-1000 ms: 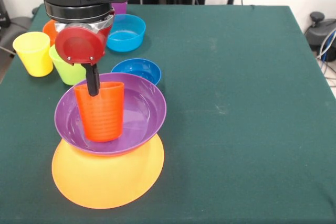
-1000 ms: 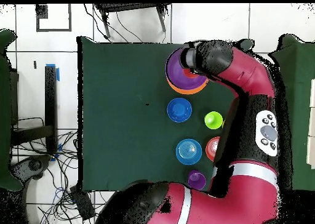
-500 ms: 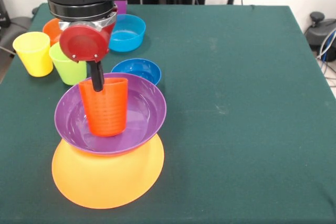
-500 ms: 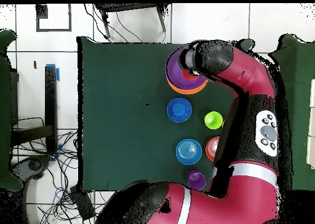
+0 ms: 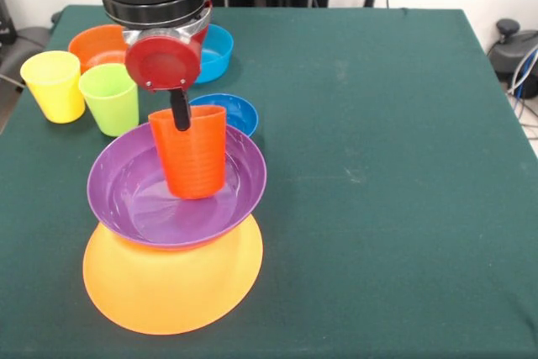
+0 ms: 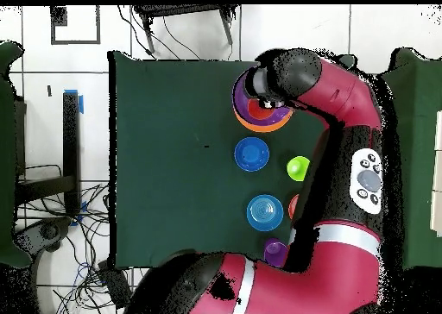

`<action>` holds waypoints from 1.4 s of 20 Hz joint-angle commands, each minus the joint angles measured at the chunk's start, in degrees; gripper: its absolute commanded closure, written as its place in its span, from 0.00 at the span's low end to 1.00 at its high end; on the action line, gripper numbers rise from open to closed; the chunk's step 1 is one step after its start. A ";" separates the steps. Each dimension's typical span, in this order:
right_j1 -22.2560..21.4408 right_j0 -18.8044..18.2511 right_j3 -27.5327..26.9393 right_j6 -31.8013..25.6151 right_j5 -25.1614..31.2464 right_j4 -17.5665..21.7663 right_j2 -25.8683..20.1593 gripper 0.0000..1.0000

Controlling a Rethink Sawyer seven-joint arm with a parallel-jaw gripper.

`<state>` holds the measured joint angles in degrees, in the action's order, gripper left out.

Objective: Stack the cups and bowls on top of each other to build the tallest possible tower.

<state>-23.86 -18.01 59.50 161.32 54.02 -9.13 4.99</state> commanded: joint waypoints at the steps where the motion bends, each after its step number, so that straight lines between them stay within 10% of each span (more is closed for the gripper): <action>1: 2.86 2.25 -5.15 -1.99 8.61 4.51 -0.75 1.00; 15: 8.94 1.22 -19.79 -2.19 17.20 4.89 3.86 1.00; 28: 4.19 2.57 -11.63 -1.79 22.42 1.69 3.67 1.00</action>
<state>-17.88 -16.78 42.62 161.32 71.20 -8.30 11.45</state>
